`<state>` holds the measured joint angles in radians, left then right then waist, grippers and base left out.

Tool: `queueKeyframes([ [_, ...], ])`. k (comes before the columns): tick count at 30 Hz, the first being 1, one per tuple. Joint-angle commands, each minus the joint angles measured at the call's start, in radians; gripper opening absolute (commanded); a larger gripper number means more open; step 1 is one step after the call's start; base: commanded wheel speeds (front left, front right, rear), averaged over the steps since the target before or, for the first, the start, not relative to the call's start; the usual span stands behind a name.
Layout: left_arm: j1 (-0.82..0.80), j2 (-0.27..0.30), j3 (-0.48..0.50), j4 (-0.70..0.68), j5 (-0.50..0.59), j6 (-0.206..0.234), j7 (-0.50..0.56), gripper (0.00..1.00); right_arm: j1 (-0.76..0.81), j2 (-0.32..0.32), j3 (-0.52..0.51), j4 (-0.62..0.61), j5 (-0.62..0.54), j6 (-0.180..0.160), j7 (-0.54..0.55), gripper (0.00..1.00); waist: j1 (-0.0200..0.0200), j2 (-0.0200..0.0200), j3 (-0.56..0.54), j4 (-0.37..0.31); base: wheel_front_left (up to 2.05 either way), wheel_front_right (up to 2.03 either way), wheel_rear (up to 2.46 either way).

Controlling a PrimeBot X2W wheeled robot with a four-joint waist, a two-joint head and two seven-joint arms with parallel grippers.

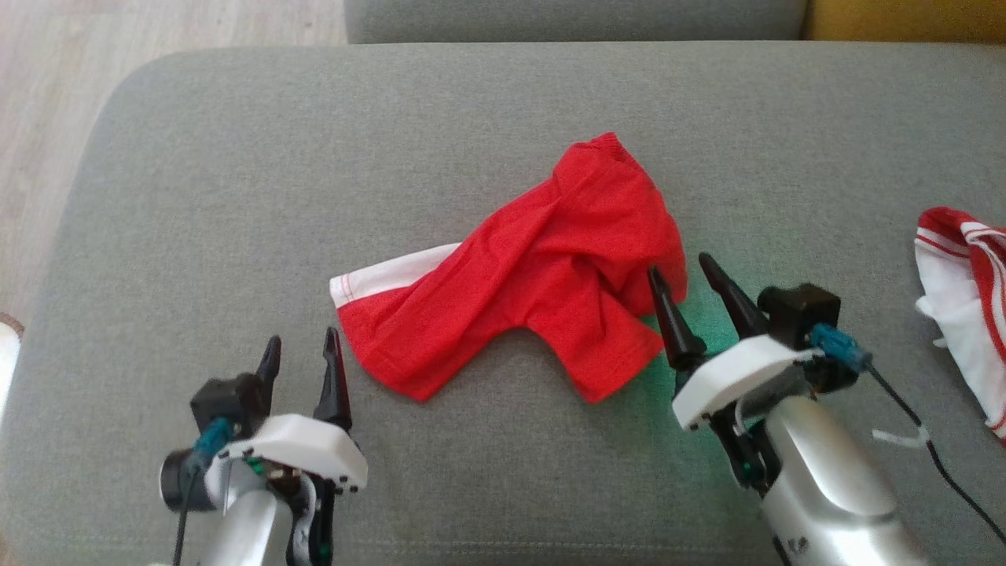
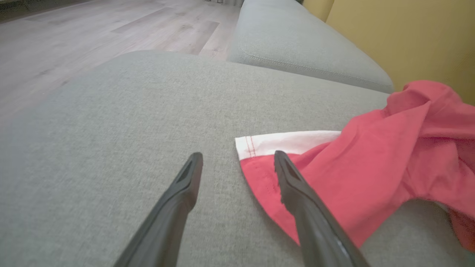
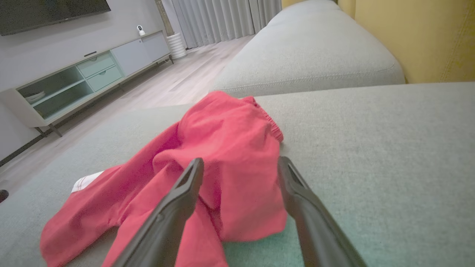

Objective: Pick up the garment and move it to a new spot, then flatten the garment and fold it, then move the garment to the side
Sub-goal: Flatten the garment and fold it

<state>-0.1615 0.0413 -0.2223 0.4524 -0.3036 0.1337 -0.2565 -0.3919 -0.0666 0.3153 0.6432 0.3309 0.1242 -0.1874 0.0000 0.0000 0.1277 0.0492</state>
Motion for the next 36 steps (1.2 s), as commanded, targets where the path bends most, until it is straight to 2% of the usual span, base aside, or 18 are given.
queueKeyframes([
  [1,-0.015,0.009,0.023,-0.036,-0.006,0.008,-0.005,1.0,0.0,-0.007,0.023,-0.024,0.013,0.007,-0.009,1.0,0.0,0.0,-0.003,0.005,0.0,0.0,0.0],
  [5,-0.002,0.009,0.013,-0.045,-0.013,0.016,-0.005,1.0,-0.015,-0.021,0.032,-0.026,0.03,0.007,-0.019,1.0,0.0,0.0,-0.007,0.009,0.0,0.0,0.0],
  [10,-0.016,0.009,-0.018,-0.054,-0.022,0.019,-0.005,1.0,-0.138,-0.054,0.069,-0.027,0.019,0.007,0.021,1.0,0.0,0.0,0.01,0.033,0.0,0.0,0.0],
  [18,-0.056,0.009,-0.097,-0.063,-0.066,0.027,-0.005,1.0,-0.416,-0.123,0.199,0.076,0.052,0.007,0.237,1.0,0.0,0.0,0.057,0.126,0.0,0.0,0.0],
  [19,-0.056,0.009,-0.097,-0.063,-0.066,0.027,-0.005,1.0,-0.416,-0.123,0.199,0.076,0.052,0.007,0.237,1.0,0.0,0.0,0.057,0.126,0.0,0.0,0.0],
  [25,-0.076,0.009,-0.142,-0.073,-0.108,0.048,-0.005,1.0,-0.551,-0.14,0.306,0.218,0.091,0.007,0.435,1.0,0.0,0.0,0.099,0.189,0.0,0.0,0.0],
  [31,-0.092,0.009,-0.157,-0.089,-0.127,0.066,-0.005,1.0,-0.585,-0.168,0.374,0.328,0.095,0.007,0.562,1.0,0.0,0.0,0.114,0.219,0.0,0.0,0.0],
  [32,-0.093,0.009,-0.156,-0.092,-0.127,0.068,-0.005,1.0,-0.583,-0.172,0.388,0.332,0.102,0.007,0.573,0.81,0.0,0.0,0.115,0.218,0.0,0.0,0.0],
  [33,-0.093,0.009,-0.155,-0.094,-0.127,0.07,-0.005,1.0,-0.581,-0.176,0.397,0.329,0.112,0.007,0.574,0.33,0.0,0.0,0.116,0.217,0.0,0.0,0.0],
  [34,-0.093,0.009,-0.153,-0.098,-0.126,0.073,-0.005,1.0,-0.582,-0.181,0.404,0.323,0.121,0.007,0.565,0.0,0.0,0.0,0.117,0.215,0.0,0.0,0.0],
  [36,-0.095,0.009,-0.147,-0.105,-0.125,0.078,-0.005,1.0,-0.59,-0.191,0.409,0.311,0.133,0.007,0.524,0.0,0.0,0.0,0.118,0.21,0.0,0.0,0.0],
])
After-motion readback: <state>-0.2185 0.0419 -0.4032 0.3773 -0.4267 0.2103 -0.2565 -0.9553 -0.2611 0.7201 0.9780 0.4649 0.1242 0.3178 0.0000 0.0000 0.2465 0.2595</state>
